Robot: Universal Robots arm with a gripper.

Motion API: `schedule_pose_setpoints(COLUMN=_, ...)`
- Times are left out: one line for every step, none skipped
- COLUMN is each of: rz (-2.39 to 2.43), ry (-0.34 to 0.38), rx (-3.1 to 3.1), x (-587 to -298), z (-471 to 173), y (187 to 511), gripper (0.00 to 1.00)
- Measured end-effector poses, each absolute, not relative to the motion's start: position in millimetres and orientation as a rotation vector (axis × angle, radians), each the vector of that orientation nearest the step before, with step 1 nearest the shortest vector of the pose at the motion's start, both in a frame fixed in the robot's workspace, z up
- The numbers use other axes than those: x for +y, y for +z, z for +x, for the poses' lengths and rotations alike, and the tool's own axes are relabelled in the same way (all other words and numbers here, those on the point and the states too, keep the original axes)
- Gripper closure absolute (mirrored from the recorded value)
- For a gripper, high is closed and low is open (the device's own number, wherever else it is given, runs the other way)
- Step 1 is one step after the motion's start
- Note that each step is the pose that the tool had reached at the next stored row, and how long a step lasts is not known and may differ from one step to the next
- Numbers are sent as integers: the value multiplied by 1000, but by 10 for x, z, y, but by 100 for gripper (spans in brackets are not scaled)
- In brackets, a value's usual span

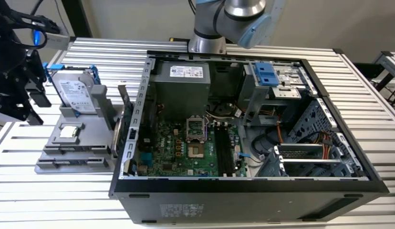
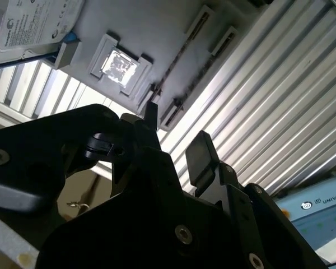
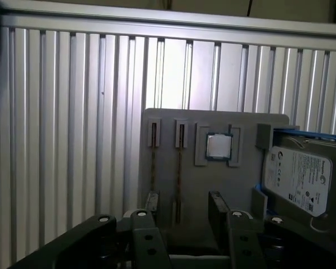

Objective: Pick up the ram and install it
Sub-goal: 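Pick up the ram and move it above insertion slot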

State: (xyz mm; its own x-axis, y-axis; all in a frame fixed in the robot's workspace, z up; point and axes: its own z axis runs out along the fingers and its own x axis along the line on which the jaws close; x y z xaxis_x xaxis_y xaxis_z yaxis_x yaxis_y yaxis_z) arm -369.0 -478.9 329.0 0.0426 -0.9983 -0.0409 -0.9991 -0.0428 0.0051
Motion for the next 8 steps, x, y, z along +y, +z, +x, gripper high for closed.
schedule_pose_setpoints(rz=-2250, ry=52, rx=2157, x=-4789, z=-3690, y=3274, gripper=0)
schedule_pose_setpoints(rz=-2250, ry=52, rx=2157, x=-4789, z=-3690, y=3258, gripper=0)
schedule_pose_setpoints(rz=-2250, ry=52, rx=2157, x=-4789, z=-3690, y=3241, gripper=0)
schedule_pose_setpoints(rz=-2249, ry=51, rx=2157, x=-4789, z=-3689, y=3224, gripper=0)
schedule_pose_setpoints(rz=-2249, ry=51, rx=2158, x=-4789, z=-3689, y=3209, gripper=0)
schedule_pose_setpoints(rz=-2249, ry=52, rx=2158, x=-4790, z=-3688, y=3194, gripper=0)
schedule_pose_setpoints(rz=-2249, ry=52, rx=2158, x=-4791, z=-3686, y=3178, gripper=0)
schedule_pose_setpoints(rz=-2249, ry=52, rx=2158, x=-4791, z=-3686, y=3162, gripper=0)
